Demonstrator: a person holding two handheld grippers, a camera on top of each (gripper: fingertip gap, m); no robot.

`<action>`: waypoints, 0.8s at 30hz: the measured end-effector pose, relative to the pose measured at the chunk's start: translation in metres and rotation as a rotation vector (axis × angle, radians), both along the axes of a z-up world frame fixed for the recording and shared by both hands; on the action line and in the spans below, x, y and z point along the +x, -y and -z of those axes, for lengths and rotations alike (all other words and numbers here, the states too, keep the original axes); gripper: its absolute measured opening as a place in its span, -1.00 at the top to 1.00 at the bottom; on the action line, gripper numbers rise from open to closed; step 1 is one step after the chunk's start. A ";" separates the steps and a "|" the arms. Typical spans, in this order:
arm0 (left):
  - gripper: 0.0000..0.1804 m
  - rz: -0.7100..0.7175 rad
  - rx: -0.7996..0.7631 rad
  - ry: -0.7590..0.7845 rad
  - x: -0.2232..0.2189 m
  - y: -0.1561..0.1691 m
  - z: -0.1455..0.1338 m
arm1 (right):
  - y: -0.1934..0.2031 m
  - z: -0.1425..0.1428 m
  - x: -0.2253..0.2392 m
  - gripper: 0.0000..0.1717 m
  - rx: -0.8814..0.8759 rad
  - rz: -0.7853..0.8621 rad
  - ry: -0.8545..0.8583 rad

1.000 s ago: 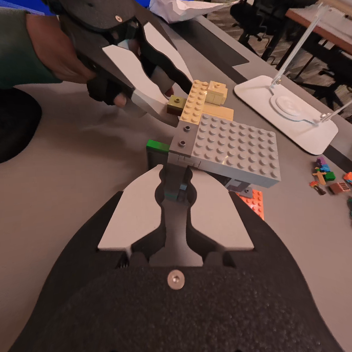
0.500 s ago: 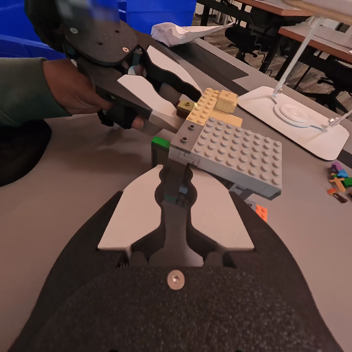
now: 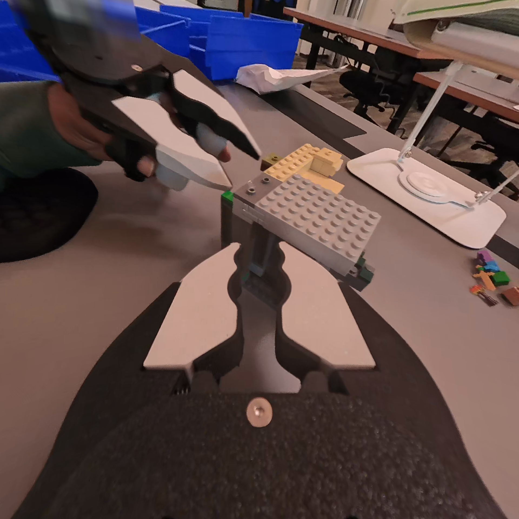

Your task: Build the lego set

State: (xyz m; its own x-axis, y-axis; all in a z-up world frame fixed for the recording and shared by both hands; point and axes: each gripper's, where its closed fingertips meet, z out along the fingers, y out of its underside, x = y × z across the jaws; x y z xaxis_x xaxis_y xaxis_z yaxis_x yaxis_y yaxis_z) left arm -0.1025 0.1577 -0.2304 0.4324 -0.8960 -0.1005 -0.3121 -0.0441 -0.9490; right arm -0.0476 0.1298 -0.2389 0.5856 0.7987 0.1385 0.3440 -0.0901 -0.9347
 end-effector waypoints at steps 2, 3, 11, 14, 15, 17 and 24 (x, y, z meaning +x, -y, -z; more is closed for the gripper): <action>0.56 0.035 0.001 -0.011 0.005 0.011 0.002 | -0.003 -0.001 0.006 0.78 -0.003 0.019 -0.001; 0.53 0.033 0.003 -0.027 0.006 0.013 0.004 | -0.005 -0.001 0.009 0.78 -0.010 0.029 -0.003; 0.59 0.064 0.022 -0.154 0.031 0.024 0.030 | -0.036 -0.006 0.029 0.83 -0.022 0.137 -0.070; 0.60 0.044 0.055 -0.222 0.040 0.020 0.040 | -0.049 -0.004 0.032 0.82 -0.026 0.165 -0.078; 0.60 0.045 0.063 -0.228 0.043 0.020 0.040 | -0.050 -0.003 0.033 0.82 -0.035 0.164 -0.080; 0.60 0.045 0.061 -0.216 0.045 0.020 0.039 | -0.048 -0.003 0.033 0.82 -0.035 0.162 -0.083; 0.69 0.006 0.035 -0.148 0.030 0.023 0.023 | -0.036 -0.006 0.045 0.78 -0.054 0.192 -0.057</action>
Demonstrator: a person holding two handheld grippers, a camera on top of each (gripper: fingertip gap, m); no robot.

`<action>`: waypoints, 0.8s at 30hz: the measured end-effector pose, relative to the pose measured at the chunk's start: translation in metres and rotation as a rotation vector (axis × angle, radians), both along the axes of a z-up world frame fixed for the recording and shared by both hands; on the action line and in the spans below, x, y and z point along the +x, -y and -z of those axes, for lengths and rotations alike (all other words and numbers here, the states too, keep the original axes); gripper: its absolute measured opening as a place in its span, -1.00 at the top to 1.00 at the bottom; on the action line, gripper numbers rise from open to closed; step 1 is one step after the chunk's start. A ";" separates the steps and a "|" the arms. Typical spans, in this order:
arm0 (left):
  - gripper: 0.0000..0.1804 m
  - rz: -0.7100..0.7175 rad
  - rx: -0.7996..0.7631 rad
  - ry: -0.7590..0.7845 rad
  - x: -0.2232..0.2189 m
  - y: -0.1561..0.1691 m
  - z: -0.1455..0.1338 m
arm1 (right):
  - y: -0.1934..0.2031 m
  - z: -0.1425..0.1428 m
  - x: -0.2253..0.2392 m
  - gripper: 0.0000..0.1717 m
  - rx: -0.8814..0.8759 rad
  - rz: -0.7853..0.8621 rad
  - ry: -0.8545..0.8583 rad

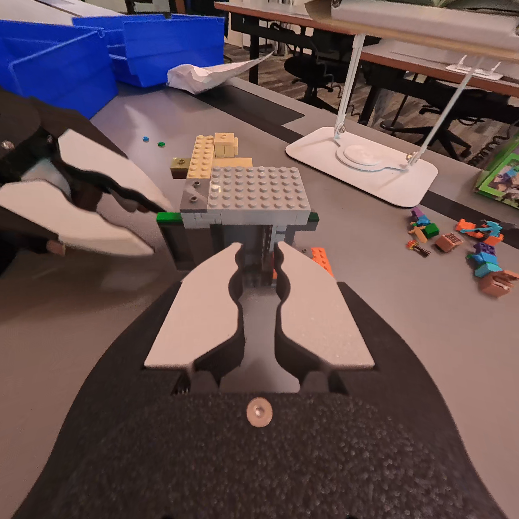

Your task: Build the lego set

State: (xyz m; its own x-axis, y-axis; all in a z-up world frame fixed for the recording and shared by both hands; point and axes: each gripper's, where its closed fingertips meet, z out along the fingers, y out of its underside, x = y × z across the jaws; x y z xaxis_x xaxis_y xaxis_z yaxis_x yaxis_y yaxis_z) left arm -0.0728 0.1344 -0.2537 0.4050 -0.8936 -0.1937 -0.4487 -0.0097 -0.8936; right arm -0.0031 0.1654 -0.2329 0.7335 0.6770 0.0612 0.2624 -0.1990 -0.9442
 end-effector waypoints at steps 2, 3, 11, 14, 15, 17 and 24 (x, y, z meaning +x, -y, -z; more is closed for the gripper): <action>0.76 -0.048 0.007 0.098 -0.010 0.004 -0.022 | 0.013 -0.006 0.006 0.74 -0.002 0.002 -0.001; 0.83 -0.086 0.007 0.149 -0.016 0.006 -0.032 | 0.020 -0.011 0.009 0.74 0.002 0.009 -0.004; 1.00 -0.431 -0.054 0.245 -0.054 0.041 -0.054 | 0.073 -0.012 0.023 1.00 -0.033 0.103 0.027; 1.00 -0.491 -0.103 0.272 -0.045 0.057 -0.049 | 0.077 0.001 0.024 1.00 -0.080 0.134 0.052; 1.00 -0.496 -0.125 0.277 -0.039 0.062 -0.045 | 0.078 0.005 0.024 1.00 -0.098 0.139 0.049; 1.00 -0.502 -0.161 0.278 -0.024 0.070 -0.034 | 0.081 0.010 0.021 1.00 -0.125 0.147 0.042; 1.00 -0.589 -0.149 0.142 -0.008 0.063 0.008 | 0.084 0.020 0.011 1.00 -0.143 0.146 0.045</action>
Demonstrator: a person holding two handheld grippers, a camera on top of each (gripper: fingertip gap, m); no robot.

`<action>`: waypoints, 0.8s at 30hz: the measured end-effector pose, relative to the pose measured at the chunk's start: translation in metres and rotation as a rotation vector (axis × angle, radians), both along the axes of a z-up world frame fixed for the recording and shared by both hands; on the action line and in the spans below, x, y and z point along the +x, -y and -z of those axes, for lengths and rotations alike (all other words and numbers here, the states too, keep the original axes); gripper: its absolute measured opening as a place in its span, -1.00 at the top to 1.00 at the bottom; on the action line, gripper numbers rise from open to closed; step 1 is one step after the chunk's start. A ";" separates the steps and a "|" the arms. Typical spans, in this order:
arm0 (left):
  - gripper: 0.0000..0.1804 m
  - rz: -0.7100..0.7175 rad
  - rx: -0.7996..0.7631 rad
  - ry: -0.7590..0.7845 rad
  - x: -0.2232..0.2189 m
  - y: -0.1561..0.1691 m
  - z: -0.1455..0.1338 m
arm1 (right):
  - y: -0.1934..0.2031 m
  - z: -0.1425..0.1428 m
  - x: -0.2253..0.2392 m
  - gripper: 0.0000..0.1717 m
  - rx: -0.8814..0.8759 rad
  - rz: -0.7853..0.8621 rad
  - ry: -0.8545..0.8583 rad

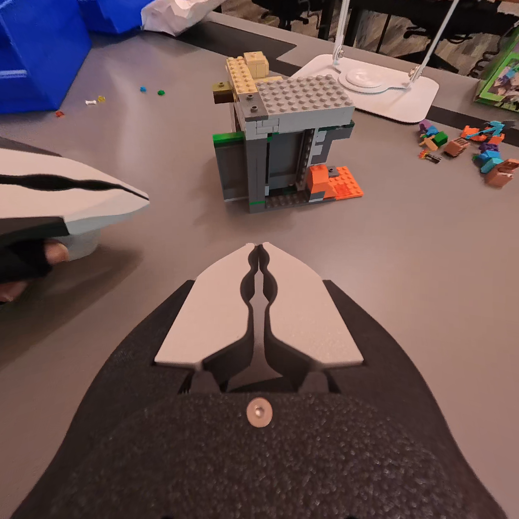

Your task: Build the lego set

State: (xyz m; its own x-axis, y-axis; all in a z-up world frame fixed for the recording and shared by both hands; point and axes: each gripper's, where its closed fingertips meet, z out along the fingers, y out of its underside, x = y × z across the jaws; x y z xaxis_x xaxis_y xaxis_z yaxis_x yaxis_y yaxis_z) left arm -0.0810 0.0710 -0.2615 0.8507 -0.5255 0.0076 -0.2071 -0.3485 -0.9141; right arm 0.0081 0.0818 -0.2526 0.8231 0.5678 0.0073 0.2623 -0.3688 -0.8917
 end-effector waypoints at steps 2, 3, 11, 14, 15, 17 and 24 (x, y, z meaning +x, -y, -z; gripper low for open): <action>1.00 -0.026 0.008 0.005 -0.003 -0.003 -0.001 | -0.001 0.000 -0.001 1.00 0.009 0.001 0.007; 1.00 -0.045 0.012 0.006 -0.006 -0.005 -0.002 | -0.002 0.002 -0.001 1.00 0.005 0.001 0.013; 1.00 -0.082 0.010 -0.038 -0.011 -0.009 0.002 | -0.003 0.004 -0.002 1.00 -0.021 -0.004 -0.008; 1.00 -0.085 0.009 -0.042 -0.011 -0.009 0.002 | -0.003 0.005 -0.002 1.00 -0.022 -0.006 0.004; 1.00 -0.086 0.011 -0.044 -0.011 -0.009 0.002 | -0.002 0.005 -0.003 1.00 -0.023 -0.007 0.006; 1.00 -0.088 0.012 -0.049 -0.011 -0.009 0.002 | -0.002 0.005 -0.003 1.00 -0.028 -0.016 0.006; 1.00 -0.098 0.020 -0.076 -0.009 -0.011 0.003 | -0.010 -0.012 0.003 1.00 0.007 -0.116 0.048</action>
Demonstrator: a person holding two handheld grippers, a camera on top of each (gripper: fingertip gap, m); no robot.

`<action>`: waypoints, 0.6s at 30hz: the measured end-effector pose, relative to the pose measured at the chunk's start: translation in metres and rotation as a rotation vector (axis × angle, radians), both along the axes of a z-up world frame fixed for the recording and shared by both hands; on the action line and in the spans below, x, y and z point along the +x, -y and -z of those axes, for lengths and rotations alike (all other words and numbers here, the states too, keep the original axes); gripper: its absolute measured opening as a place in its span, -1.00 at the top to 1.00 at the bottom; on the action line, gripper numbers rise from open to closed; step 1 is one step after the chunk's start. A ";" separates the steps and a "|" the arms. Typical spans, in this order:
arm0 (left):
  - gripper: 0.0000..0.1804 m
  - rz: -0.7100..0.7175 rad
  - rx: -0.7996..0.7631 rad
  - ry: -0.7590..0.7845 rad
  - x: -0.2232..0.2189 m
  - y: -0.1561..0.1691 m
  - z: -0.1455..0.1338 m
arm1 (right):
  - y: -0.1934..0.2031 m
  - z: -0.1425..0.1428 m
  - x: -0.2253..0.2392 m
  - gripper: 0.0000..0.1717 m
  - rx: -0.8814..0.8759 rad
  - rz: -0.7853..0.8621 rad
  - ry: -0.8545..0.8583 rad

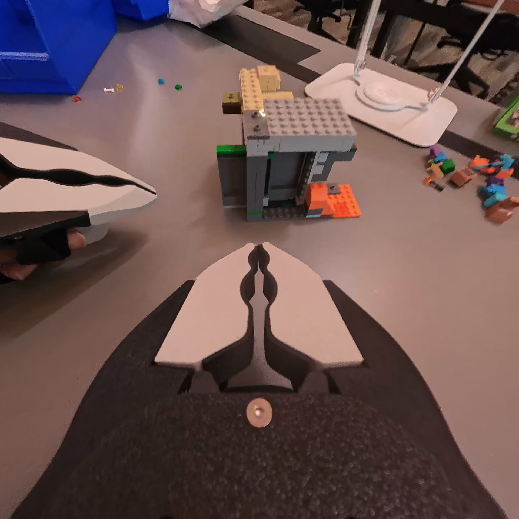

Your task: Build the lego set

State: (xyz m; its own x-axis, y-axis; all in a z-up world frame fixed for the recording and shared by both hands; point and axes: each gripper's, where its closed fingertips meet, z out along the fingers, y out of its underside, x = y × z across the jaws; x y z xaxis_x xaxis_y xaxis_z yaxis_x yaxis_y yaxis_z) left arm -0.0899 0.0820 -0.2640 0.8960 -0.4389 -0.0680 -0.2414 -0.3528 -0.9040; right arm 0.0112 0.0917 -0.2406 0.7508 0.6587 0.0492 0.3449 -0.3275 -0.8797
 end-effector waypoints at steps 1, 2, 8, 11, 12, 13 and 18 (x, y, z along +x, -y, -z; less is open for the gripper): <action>1.00 -0.001 0.002 -0.006 0.002 -0.001 0.000 | -0.003 -0.004 0.002 1.00 0.008 -0.020 0.001; 1.00 -0.002 0.006 -0.013 0.004 -0.002 0.000 | -0.006 -0.007 0.004 1.00 0.007 -0.034 -0.001; 1.00 0.001 0.011 -0.027 0.021 -0.006 -0.002 | -0.024 -0.010 0.022 1.00 0.007 -0.101 -0.004; 1.00 -0.010 0.013 -0.048 0.025 -0.010 -0.003 | -0.030 -0.002 0.027 1.00 -0.020 -0.130 -0.013; 1.00 -0.016 0.013 -0.055 0.026 -0.011 -0.002 | -0.032 0.001 0.028 1.00 -0.028 -0.145 -0.020; 1.00 -0.024 0.010 -0.062 0.026 -0.012 -0.002 | -0.035 0.003 0.029 1.00 -0.035 -0.157 -0.027; 1.00 -0.066 -0.005 -0.093 0.029 -0.016 0.003 | -0.047 0.013 0.030 1.00 -0.048 -0.239 -0.028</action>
State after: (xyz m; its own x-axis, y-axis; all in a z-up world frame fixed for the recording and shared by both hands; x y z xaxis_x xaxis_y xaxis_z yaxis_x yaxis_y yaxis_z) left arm -0.0609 0.0981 -0.2668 0.9129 -0.3795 -0.1499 -0.3001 -0.3756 -0.8768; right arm 0.0415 0.1382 -0.2535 0.5737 0.8191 -0.0054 0.3935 -0.2814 -0.8752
